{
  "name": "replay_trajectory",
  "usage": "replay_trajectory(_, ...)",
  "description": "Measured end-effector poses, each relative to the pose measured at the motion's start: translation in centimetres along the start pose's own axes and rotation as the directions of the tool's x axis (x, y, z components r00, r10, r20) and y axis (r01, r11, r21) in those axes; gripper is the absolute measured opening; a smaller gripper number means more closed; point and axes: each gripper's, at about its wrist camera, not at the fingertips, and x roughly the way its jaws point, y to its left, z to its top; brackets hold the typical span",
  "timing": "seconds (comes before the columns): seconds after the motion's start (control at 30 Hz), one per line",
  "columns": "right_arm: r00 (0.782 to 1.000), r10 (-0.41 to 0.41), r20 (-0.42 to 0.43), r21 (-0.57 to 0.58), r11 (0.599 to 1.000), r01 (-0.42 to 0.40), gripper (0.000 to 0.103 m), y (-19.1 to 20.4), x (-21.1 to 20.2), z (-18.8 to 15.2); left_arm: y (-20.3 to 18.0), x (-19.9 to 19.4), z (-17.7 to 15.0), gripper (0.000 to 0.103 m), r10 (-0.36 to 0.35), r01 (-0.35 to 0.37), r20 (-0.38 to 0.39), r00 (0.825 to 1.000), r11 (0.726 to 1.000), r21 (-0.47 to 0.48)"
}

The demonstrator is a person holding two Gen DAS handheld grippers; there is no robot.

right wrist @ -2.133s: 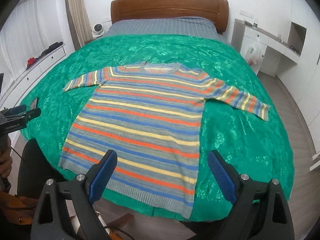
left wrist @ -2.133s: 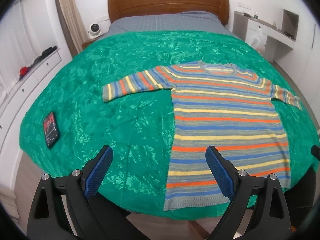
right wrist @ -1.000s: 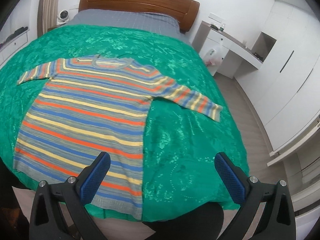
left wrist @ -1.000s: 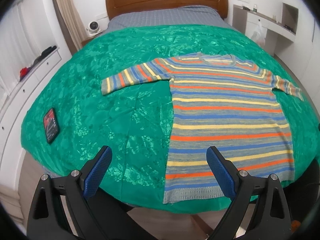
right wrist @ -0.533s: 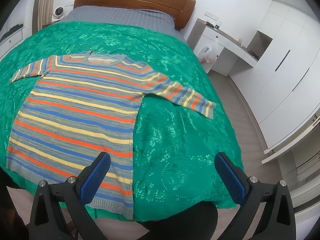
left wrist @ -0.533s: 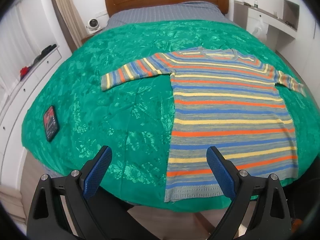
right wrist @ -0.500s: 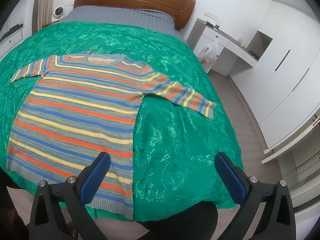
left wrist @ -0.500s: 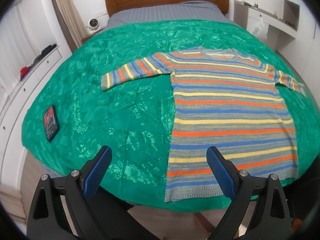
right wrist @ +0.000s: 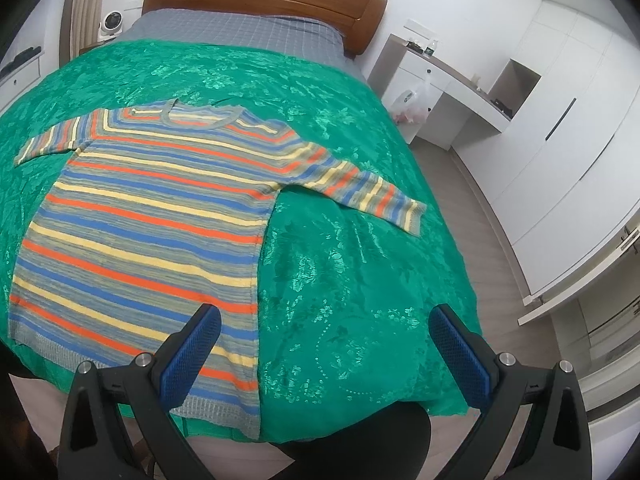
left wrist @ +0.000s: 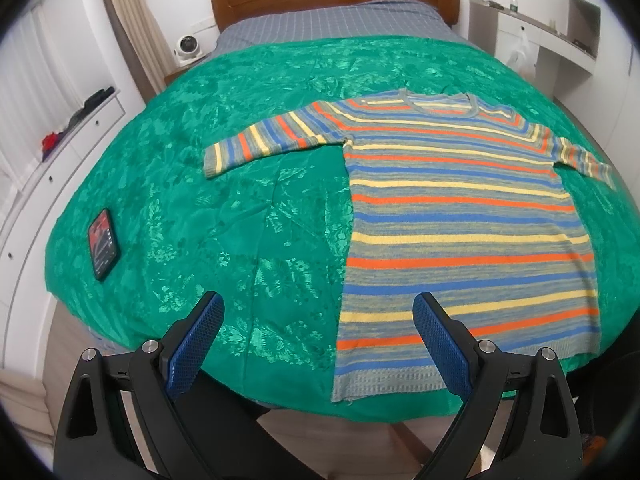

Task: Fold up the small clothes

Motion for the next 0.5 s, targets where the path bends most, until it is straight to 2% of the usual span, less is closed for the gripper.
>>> replay_trajectory(0.5,1.0,-0.001,-0.01,0.004,1.0,0.001,0.102,-0.07,-0.04,-0.18,-0.05,0.0,-0.04,0.096,0.003,-0.003,-0.002,1.0,1.0,0.0)
